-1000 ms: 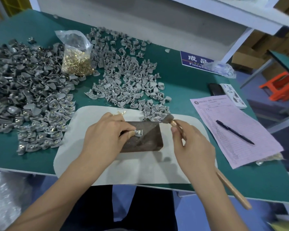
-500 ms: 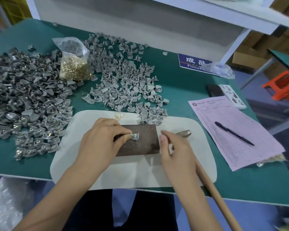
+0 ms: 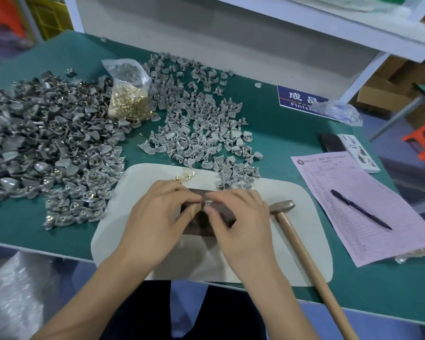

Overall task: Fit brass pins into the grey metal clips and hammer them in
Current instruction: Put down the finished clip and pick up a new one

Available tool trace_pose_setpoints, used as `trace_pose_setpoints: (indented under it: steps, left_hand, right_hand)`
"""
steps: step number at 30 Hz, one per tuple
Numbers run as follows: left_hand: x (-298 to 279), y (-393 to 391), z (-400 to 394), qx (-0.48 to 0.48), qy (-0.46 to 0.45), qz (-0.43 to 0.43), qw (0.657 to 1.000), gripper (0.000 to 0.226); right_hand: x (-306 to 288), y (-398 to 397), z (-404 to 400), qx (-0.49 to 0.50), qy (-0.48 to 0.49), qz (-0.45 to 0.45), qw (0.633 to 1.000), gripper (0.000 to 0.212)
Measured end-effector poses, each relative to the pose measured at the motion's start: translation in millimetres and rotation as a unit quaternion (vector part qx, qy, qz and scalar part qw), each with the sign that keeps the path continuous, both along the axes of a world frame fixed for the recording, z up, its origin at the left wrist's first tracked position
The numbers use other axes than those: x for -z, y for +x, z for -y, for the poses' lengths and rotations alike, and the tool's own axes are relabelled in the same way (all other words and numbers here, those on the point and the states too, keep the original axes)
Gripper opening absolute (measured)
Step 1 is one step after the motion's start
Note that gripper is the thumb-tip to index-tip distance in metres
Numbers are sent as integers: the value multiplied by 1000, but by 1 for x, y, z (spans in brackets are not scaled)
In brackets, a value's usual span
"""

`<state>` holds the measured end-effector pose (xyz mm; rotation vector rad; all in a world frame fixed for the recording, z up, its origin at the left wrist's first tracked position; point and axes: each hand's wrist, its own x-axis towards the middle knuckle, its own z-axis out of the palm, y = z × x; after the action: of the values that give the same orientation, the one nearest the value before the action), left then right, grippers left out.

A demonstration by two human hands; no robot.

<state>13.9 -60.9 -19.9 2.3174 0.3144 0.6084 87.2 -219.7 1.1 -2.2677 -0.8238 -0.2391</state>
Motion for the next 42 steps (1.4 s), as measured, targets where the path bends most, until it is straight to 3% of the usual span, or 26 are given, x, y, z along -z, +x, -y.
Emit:
trace_pose_setpoints:
  steps: [4, 13, 18, 26, 32, 37, 42]
  left_hand:
    - [1, -19, -22, -40, -19, 22, 999, 11]
    - [14, -85, -83, -209, 33, -42, 977, 21]
    - [20, -105, -105, -245, 31, -63, 967, 17]
    - [18, -103, -106, -240, 22, -56, 969, 15]
    - [14, -77, -89, -144, -32, -6, 989, 8]
    - [22, -25, -72, -93, -40, -62, 993, 14]
    - [27, 19, -66, -75, 6, -118, 990, 28]
  right_hand:
    - [0, 1, -36, -44, -2, -24, 999, 10]
    - [14, -30, -137, -180, -80, -54, 979, 8]
    - [21, -46, -175, -175, -134, -30, 975, 11]
    - [21, -46, -180, -172, -109, -36, 978, 11]
    - [7, -13, -133, -95, -57, -35, 993, 7]
    - [7, 21, -65, 36, -72, 24, 996, 7]
    - [21, 31, -34, 26, -43, 22, 998, 8]
